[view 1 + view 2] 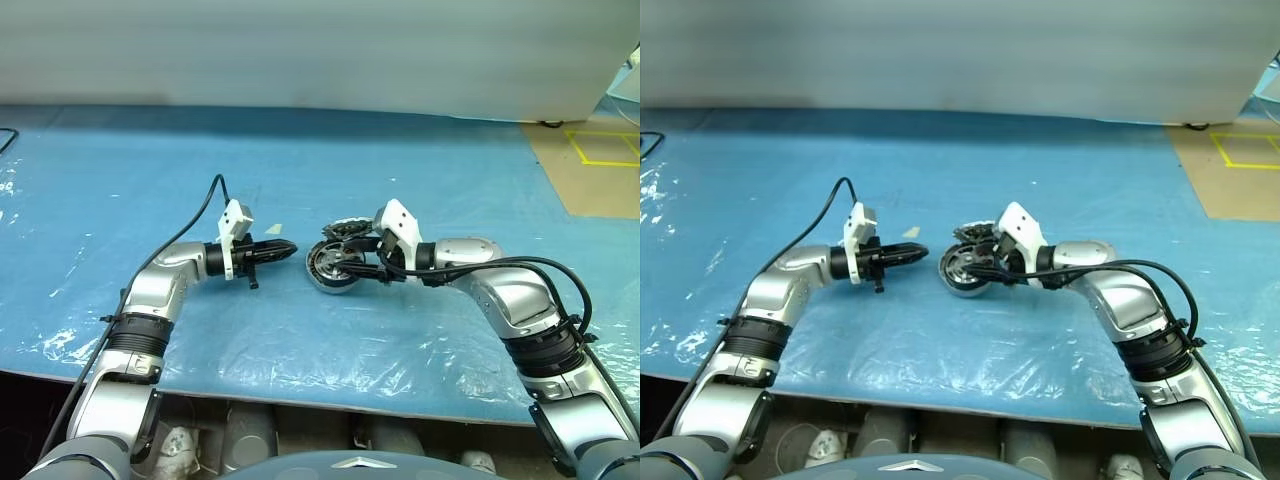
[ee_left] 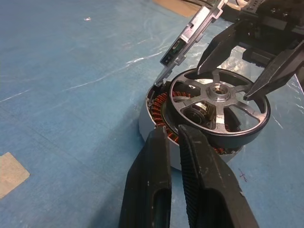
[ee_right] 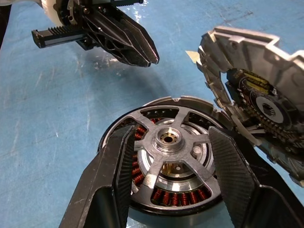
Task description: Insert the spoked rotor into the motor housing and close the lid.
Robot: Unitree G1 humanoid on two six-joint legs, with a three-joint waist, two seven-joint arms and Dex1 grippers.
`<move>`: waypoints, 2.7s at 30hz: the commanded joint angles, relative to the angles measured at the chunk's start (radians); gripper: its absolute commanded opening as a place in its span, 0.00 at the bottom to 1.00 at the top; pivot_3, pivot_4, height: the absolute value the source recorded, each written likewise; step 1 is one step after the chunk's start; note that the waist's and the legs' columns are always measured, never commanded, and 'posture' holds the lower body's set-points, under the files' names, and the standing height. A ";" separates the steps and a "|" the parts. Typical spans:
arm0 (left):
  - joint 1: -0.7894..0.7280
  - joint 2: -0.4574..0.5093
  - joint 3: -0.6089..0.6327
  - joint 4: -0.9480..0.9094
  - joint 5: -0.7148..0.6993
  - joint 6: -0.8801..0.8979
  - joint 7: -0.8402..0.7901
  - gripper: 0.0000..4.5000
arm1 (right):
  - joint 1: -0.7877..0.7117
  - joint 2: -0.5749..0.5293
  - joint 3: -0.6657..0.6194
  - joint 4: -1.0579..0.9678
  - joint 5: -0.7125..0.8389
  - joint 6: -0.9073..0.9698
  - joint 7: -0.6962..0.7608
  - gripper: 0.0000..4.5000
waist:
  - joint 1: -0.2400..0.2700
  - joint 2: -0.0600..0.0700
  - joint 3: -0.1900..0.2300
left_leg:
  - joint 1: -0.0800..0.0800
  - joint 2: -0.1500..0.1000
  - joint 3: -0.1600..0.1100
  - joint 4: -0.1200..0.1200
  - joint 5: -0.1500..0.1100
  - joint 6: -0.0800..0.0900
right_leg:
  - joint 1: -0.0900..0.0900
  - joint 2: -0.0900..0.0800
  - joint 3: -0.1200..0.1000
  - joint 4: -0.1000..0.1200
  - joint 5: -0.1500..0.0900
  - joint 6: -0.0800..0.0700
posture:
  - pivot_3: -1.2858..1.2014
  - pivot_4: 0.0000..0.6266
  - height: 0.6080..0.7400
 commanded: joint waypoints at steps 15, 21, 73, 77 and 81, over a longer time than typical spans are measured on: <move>0.006 0.007 0.014 -0.028 -0.009 -0.021 0.021 0.09 | -0.045 0.008 0.069 0.003 -0.060 -0.001 0.026 0.06 | 0.000 0.000 0.000 | 0.000 0.000 0.000 0.001 0.000 0.000 | 0.000 0.000 0.000 0.001 0.000 0.000 | 0.52 0.24 1.00; 0.002 0.009 0.016 -0.026 -0.009 -0.025 0.024 0.09 | -0.047 0.040 0.031 -0.002 -0.046 -0.010 0.014 0.06 | -0.001 0.000 0.000 | 0.000 0.000 0.000 0.001 0.000 0.000 | 0.000 0.000 0.000 0.001 0.000 0.000 | 0.52 0.24 1.00; -0.062 -0.072 -0.062 -0.021 0.015 -0.022 0.019 0.09 | 0.135 0.098 0.079 0.186 -0.202 -0.247 -0.013 0.06 | 0.000 -0.001 -0.001 | 0.003 0.000 0.000 0.002 -0.001 -0.001 | 0.003 0.000 0.000 0.002 0.000 0.000 | 0.52 0.24 1.00; -0.091 -0.076 -0.121 0.036 0.074 -0.034 0.015 0.02 | 0.129 0.105 0.069 0.177 -0.205 -0.245 -0.017 0.06 | -0.001 -0.001 -0.002 | 0.003 0.000 0.000 0.002 0.000 0.000 | 0.003 0.000 0.000 0.002 0.000 0.000 | 0.52 0.24 1.00; -0.107 -0.075 -0.155 0.077 0.123 -0.058 0.030 0.00 | 0.126 0.109 0.056 0.159 -0.201 -0.237 -0.024 0.06 | -0.001 -0.001 -0.002 | 0.003 0.000 0.000 0.002 0.000 0.001 | 0.003 0.000 0.000 0.002 0.000 0.000 | 0.52 0.24 1.00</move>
